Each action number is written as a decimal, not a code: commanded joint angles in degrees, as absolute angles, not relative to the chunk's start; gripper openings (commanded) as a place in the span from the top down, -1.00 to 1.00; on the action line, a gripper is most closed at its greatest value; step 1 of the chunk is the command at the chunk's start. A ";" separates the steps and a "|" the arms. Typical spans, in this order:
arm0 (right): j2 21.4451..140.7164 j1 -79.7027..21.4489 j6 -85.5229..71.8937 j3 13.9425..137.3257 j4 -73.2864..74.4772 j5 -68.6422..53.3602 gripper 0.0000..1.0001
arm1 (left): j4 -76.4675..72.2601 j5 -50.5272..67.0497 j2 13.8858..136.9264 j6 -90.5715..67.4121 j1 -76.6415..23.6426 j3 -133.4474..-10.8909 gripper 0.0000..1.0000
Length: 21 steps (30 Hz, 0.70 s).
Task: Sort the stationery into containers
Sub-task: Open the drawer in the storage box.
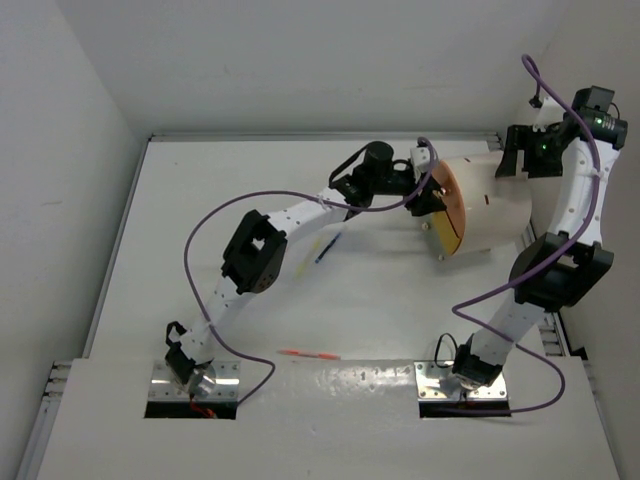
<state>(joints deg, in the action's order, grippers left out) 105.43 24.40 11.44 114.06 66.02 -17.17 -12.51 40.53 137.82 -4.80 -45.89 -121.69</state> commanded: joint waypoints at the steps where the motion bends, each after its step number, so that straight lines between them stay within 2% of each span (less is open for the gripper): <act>1: 105.38 24.35 13.89 111.80 68.29 -14.94 -0.52 | -16.52 39.03 138.43 -4.22 -47.81 -123.93 -0.34; 7: 105.12 24.43 14.41 111.18 68.29 -14.94 -0.47 | -17.58 35.86 138.08 -4.04 -47.73 -123.66 -0.29; 11: 104.94 24.35 14.41 111.01 68.29 -15.12 -0.45 | -18.19 35.59 137.37 -4.13 -47.81 -123.57 -0.18; 21: 104.50 24.43 14.68 110.57 68.38 -15.29 -0.45 | -18.02 35.51 134.92 -4.75 -48.25 -122.52 -0.06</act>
<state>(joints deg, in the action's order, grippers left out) 104.36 24.40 12.49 112.81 66.04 -17.19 -13.85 34.87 138.65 -4.97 -46.22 -121.69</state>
